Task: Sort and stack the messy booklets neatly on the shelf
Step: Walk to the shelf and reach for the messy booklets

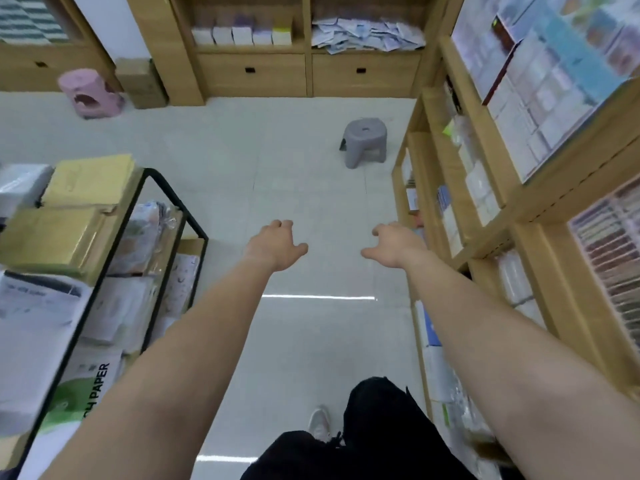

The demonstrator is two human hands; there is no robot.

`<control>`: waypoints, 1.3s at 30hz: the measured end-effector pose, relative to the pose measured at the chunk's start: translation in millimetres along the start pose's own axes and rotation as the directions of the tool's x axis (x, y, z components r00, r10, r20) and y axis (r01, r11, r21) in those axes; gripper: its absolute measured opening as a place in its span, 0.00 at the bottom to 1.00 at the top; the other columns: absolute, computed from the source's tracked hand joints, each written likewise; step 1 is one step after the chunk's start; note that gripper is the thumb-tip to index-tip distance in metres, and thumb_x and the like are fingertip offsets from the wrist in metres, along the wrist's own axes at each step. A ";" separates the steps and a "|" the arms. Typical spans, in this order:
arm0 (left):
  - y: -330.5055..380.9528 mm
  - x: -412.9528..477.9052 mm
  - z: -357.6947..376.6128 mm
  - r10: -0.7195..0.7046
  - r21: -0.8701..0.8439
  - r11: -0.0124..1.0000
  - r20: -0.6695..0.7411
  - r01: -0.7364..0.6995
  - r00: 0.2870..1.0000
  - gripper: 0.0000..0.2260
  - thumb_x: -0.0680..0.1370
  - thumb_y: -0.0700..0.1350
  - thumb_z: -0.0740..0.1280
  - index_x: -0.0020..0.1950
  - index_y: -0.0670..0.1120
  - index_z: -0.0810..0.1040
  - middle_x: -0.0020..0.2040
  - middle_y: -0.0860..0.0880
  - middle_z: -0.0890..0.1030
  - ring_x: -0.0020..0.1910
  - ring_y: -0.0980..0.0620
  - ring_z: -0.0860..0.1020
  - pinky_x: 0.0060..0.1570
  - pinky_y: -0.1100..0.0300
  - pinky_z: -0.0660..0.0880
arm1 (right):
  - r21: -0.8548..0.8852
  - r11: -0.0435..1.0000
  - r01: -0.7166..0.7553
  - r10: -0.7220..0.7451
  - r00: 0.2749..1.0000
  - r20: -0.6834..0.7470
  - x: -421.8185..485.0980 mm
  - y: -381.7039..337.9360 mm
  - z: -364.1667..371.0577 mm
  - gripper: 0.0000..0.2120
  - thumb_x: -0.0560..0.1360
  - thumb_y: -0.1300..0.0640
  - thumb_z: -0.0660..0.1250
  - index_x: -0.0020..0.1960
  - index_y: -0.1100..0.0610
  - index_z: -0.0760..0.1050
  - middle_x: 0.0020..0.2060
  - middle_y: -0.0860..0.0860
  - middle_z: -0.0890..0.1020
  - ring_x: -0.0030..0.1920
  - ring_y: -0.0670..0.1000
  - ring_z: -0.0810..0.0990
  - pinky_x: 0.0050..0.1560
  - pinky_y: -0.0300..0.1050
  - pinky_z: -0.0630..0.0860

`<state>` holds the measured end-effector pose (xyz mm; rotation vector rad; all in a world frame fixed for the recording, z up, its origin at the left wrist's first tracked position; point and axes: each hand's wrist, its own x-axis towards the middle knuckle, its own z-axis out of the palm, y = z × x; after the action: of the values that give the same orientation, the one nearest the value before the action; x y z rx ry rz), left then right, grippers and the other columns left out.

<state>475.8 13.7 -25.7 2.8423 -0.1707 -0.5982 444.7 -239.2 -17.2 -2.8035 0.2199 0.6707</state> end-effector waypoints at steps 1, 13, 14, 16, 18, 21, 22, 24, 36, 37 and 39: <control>2.8 21.5 -8.8 0.008 0.007 1.000 0.002 -0.008 1.000 0.33 0.78 0.60 0.62 0.79 0.46 0.59 0.75 0.45 0.66 0.71 0.42 0.67 0.65 0.45 0.70 | 0.008 1.000 -0.010 0.010 1.000 0.003 21.9 -0.3 -8.2 0.33 0.73 0.37 0.66 0.72 0.54 0.69 0.68 0.56 0.72 0.66 0.59 0.72 0.64 0.56 0.72; 22.4 294.6 -115.9 -0.066 -0.004 0.998 0.020 0.066 0.998 0.32 0.79 0.59 0.63 0.78 0.46 0.60 0.77 0.46 0.64 0.73 0.44 0.66 0.67 0.46 0.69 | 0.016 1.000 -0.013 0.013 0.999 0.044 307.2 -3.8 -124.8 0.32 0.73 0.37 0.65 0.71 0.54 0.69 0.66 0.56 0.74 0.63 0.60 0.74 0.62 0.56 0.73; 24.9 316.9 -126.0 -0.066 -0.019 0.998 0.009 0.066 0.998 0.32 0.79 0.59 0.63 0.78 0.46 0.60 0.77 0.46 0.64 0.73 0.44 0.66 0.67 0.46 0.69 | 0.024 1.000 -0.006 0.005 0.999 0.035 328.8 -5.2 -138.5 0.32 0.73 0.37 0.65 0.71 0.54 0.69 0.65 0.56 0.74 0.63 0.60 0.74 0.62 0.57 0.73; 29.0 357.0 -144.3 -0.070 -0.049 0.996 0.005 0.070 0.998 0.32 0.79 0.59 0.63 0.78 0.46 0.61 0.77 0.46 0.64 0.73 0.44 0.67 0.67 0.46 0.69 | 0.018 1.000 0.004 -0.005 1.000 0.026 368.8 -9.1 -164.2 0.31 0.73 0.38 0.64 0.71 0.54 0.70 0.65 0.55 0.74 0.63 0.59 0.74 0.61 0.57 0.74; 29.6 397.8 -158.3 -0.061 -0.050 0.997 0.013 0.062 0.998 0.32 0.79 0.59 0.62 0.78 0.46 0.60 0.77 0.46 0.64 0.73 0.44 0.67 0.67 0.46 0.69 | 0.001 1.000 0.005 -0.005 0.999 0.034 407.4 -13.2 -184.4 0.30 0.74 0.39 0.64 0.70 0.54 0.70 0.65 0.55 0.74 0.62 0.59 0.75 0.60 0.56 0.74; 24.9 465.1 -177.2 -0.059 -0.046 0.997 0.018 0.060 0.998 0.32 0.79 0.59 0.62 0.78 0.46 0.60 0.76 0.46 0.65 0.73 0.43 0.66 0.66 0.45 0.70 | -0.013 1.000 -0.002 0.003 0.999 0.048 472.5 -20.6 -208.3 0.30 0.73 0.39 0.65 0.69 0.54 0.71 0.65 0.55 0.75 0.61 0.59 0.75 0.60 0.56 0.75; 22.8 488.7 -183.7 -0.060 -0.052 0.997 0.017 0.061 0.998 0.32 0.79 0.59 0.62 0.78 0.46 0.60 0.76 0.46 0.65 0.73 0.43 0.67 0.66 0.46 0.70 | -0.017 1.000 -0.001 0.002 0.999 0.047 495.6 -23.3 -216.0 0.29 0.73 0.39 0.65 0.68 0.54 0.71 0.64 0.55 0.75 0.61 0.59 0.75 0.59 0.56 0.75; 17.4 538.8 -198.0 -0.062 -0.063 0.996 0.024 0.064 0.998 0.31 0.79 0.59 0.62 0.79 0.46 0.60 0.77 0.46 0.64 0.73 0.43 0.67 0.66 0.46 0.70 | -0.033 0.999 -0.006 0.008 0.999 0.043 542.1 -29.9 -234.0 0.29 0.73 0.39 0.65 0.68 0.54 0.71 0.64 0.55 0.76 0.61 0.59 0.76 0.59 0.55 0.75; 2.6 827.1 -330.8 0.003 0.010 1.000 0.095 -0.004 0.995 0.31 0.79 0.59 0.61 0.78 0.46 0.60 0.76 0.46 0.65 0.71 0.44 0.68 0.64 0.46 0.72 | -0.007 0.994 -0.105 0.105 0.990 0.095 787.7 -72.3 -378.2 0.26 0.75 0.42 0.65 0.69 0.55 0.73 0.62 0.55 0.79 0.56 0.58 0.78 0.46 0.47 0.73; 6.0 850.7 -339.2 0.007 0.013 1.000 0.097 -0.008 0.995 0.31 0.79 0.59 0.61 0.78 0.46 0.60 0.75 0.46 0.65 0.71 0.44 0.68 0.63 0.45 0.72 | -0.001 0.994 -0.107 0.106 0.989 0.098 807.4 -73.3 -387.1 0.26 0.76 0.43 0.65 0.69 0.56 0.74 0.62 0.55 0.79 0.57 0.58 0.79 0.46 0.47 0.72; 17.0 900.0 -354.7 0.021 0.021 1.000 0.104 -0.023 0.994 0.30 0.79 0.59 0.61 0.77 0.46 0.61 0.74 0.46 0.66 0.71 0.44 0.68 0.63 0.45 0.72 | -0.005 0.995 -0.104 0.104 0.990 0.098 851.4 -71.8 -403.7 0.25 0.77 0.44 0.64 0.69 0.56 0.74 0.64 0.55 0.78 0.58 0.57 0.78 0.49 0.47 0.73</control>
<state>1438.9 -75.8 -50.5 2.8283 -0.2277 -0.7444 1382.0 -356.2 -47.3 -2.7660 0.3499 0.8294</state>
